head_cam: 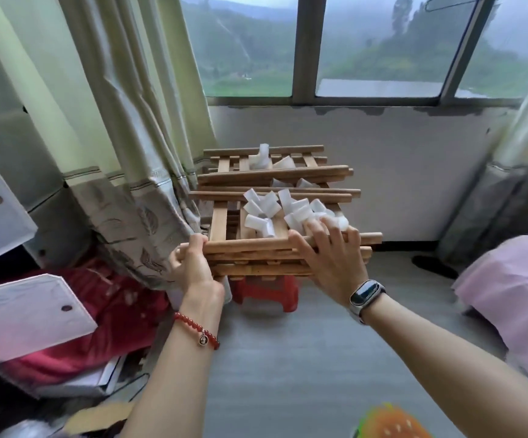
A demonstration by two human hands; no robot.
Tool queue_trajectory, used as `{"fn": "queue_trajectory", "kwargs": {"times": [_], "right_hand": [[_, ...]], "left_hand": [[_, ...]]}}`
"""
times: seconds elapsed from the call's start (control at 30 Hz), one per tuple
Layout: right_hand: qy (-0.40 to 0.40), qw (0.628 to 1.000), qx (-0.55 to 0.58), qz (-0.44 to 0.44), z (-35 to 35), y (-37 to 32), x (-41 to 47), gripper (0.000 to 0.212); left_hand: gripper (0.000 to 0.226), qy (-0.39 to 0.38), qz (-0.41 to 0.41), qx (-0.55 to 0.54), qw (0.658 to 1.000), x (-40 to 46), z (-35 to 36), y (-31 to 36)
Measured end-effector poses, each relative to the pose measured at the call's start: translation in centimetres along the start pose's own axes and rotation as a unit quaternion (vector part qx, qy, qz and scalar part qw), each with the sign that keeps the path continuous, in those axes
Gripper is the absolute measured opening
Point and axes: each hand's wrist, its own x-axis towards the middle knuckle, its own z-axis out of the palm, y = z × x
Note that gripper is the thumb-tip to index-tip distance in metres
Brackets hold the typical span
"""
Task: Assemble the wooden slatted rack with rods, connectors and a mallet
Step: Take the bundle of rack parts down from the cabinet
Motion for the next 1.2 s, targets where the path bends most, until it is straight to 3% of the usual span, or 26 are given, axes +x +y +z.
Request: {"fn": "queue_trajectory", "kwargs": {"times": [0.1,0.2,0.37,0.7,0.9,1.1,1.2], "right_hand": [[-0.003,1.0,-0.018,0.01,1.8,0.1,-4.6,0.046],[-0.032,0.999,-0.022,0.017,4.5,-0.7,-10.7,0.069],[-0.069,0.997,-0.022,0.039,10.9,-2.8,-20.4,0.075],[-0.086,0.994,-0.009,0.062,30.8,-9.7,-44.2,0.076],[-0.134,0.987,0.006,0.093,40.3,-15.1,-55.7,0.088],[-0.185,0.975,0.018,0.12,46.7,-19.7,-63.5,0.086],[-0.201,0.972,0.032,0.122,49.0,-21.6,-65.9,0.07]], "left_hand": [[0.023,-0.018,-0.017,0.019,1.0,0.7,-0.9,-4.6],[0.024,-0.033,-0.034,0.036,0.998,1.8,-2.9,-10.2],[0.025,-0.045,-0.047,0.058,0.996,5.4,-7.0,-20.9],[0.023,-0.076,-0.074,0.084,0.991,16.2,-18.8,-47.9],[0.022,-0.075,-0.098,0.133,0.983,23.0,-25.4,-60.5],[0.025,-0.036,-0.131,0.178,0.975,28.3,-29.8,-68.8],[0.023,-0.014,-0.147,0.199,0.969,30.3,-31.9,-71.5]]}}
